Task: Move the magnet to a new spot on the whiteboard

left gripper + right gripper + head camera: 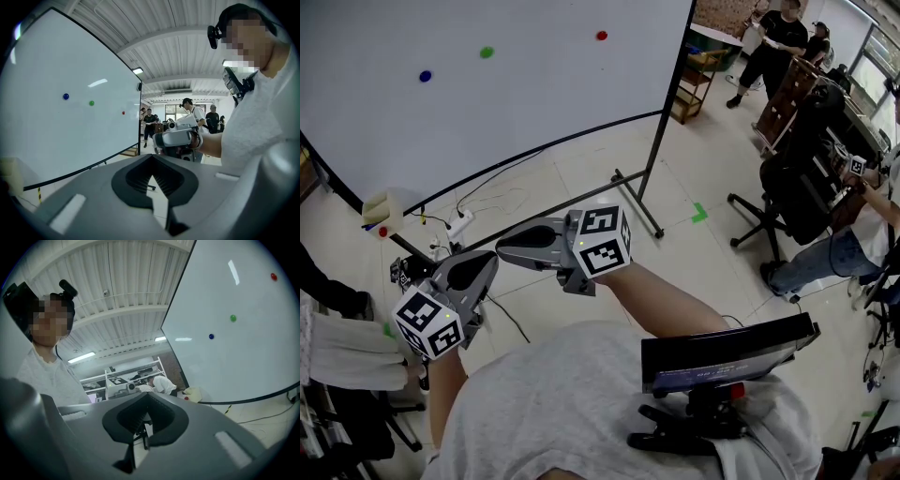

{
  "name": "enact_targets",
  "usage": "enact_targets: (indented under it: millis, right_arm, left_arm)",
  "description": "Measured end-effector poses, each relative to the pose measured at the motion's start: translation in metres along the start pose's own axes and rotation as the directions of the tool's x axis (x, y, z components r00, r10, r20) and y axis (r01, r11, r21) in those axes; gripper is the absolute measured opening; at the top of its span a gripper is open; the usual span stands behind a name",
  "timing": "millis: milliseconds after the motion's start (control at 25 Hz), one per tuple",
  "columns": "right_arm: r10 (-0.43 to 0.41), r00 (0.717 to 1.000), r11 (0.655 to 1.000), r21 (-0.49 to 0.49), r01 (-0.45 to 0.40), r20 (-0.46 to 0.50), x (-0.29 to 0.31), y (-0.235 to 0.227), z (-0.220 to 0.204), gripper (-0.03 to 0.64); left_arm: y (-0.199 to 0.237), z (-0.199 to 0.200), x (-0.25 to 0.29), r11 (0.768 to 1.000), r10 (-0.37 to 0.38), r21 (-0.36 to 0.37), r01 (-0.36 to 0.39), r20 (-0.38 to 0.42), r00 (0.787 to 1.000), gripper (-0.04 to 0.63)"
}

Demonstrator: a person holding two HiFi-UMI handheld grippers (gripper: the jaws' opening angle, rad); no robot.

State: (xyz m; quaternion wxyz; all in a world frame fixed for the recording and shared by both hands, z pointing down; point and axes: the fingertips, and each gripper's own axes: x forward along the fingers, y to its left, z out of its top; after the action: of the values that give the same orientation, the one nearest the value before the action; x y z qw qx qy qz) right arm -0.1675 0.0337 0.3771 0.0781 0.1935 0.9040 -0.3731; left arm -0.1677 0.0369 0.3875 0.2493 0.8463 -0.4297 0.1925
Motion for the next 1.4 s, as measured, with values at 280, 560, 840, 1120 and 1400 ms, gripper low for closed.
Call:
enact_targets:
  millis: [280, 560, 840, 1120, 1400]
  right_arm:
    - [-0.007, 1.000, 1.000, -0.009, 0.007, -0.005, 0.001, 0.002, -0.002, 0.003]
    - [-0.005, 1.000, 1.000, 0.000, 0.005, 0.001, -0.003, 0.006, -0.002, 0.003]
    - [-0.024, 1.000, 1.000, -0.020, 0.024, -0.005, -0.006, 0.008, -0.006, 0.003]
    - [-0.051, 0.999, 0.996, -0.070, 0.051, 0.004, -0.014, 0.011, 0.002, 0.003]
    - [-0.133, 0.990, 0.984, -0.123, 0.126, -0.051, -0.029, 0.010, 0.002, 0.003]
  left_arm:
    - [-0.002, 0.000, -0.001, 1.000, -0.001, 0.001, 0.001, 0.000, 1.000, -0.018]
    - [-0.009, 0.000, 0.003, 1.000, -0.014, -0.007, 0.014, -0.006, 1.000, -0.018]
    - [-0.011, -0.003, 0.004, 1.000, -0.027, 0.005, 0.027, 0.004, 1.000, -0.018]
    - [-0.013, 0.000, 0.004, 1.000, -0.011, 0.012, 0.011, 0.007, 1.000, -0.018]
    - [-0.017, 0.005, 0.008, 1.000, -0.007, 0.018, 0.006, 0.016, 1.000, -0.018]
